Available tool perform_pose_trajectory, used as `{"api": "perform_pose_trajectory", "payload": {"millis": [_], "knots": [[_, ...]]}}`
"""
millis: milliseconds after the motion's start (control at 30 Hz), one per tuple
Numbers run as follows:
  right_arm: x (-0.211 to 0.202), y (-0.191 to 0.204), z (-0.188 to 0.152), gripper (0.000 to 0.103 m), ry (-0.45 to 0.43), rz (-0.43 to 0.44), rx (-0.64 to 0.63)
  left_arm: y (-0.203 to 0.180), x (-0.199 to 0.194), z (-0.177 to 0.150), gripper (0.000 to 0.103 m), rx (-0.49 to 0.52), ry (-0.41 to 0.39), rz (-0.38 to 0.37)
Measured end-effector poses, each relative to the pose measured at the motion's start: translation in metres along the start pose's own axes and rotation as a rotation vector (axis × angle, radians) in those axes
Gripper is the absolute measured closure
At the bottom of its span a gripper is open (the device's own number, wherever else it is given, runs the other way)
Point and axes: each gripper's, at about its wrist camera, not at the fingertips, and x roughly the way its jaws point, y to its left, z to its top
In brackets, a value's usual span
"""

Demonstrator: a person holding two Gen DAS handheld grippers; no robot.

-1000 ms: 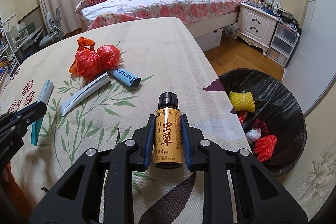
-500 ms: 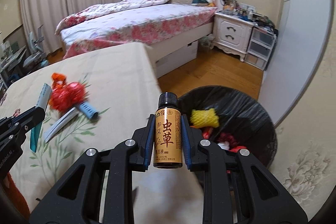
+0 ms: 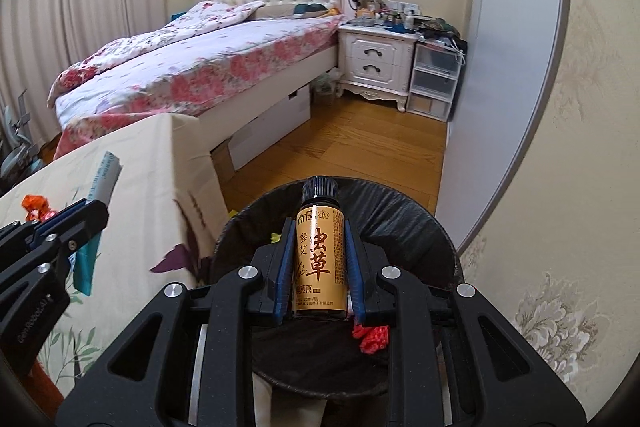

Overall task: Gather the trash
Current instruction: 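Carry the teal tube and brown bottle over the black bin, then open both tools to drop the tube and bottle into the bin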

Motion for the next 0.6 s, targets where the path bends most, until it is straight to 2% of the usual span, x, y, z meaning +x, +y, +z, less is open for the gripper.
{"api": "perform_pose_trajectory", "payload": {"millis": [367,600], "knots": [[0.028,-0.021,-0.003,0.080,0.026,-0.062,0.055,-0.029,0.047,0.008,0.088,0.075,0.053,0.005],[0.036,-0.030,-0.004,0.080,0.034,-0.069,0.078,-0.040,0.057,0.013,0.088,0.089,0.061,0.001]]}}
